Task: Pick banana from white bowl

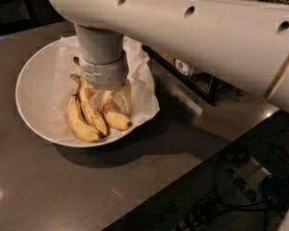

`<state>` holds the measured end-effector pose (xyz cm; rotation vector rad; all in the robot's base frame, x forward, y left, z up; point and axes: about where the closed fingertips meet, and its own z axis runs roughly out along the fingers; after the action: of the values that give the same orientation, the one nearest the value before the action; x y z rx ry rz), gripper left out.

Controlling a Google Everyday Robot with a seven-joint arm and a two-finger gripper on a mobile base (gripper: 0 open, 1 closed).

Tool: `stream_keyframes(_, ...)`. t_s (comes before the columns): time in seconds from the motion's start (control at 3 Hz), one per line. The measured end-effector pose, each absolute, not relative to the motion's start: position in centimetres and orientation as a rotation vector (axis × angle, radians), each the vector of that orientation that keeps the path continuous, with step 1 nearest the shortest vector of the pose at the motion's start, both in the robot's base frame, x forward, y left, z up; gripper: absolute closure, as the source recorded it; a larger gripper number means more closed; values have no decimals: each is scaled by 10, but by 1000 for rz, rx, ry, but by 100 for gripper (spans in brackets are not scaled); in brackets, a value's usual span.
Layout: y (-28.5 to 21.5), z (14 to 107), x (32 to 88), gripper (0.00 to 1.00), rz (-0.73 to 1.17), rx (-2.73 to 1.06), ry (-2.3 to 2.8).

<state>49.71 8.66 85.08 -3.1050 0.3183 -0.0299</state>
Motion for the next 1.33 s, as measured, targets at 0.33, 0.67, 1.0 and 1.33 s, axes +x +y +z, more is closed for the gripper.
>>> stream_keyframes(0.33, 83, 850, 497, 45, -29, -3090, 348)
stream_keyframes(0.67, 80, 849, 496, 45, -31, -3072, 380)
stream_keyframes(1.0, 67, 840, 491, 45, -40, -2987, 499)
stream_keyframes(1.33, 65, 842, 490, 44, -39, -2976, 514)
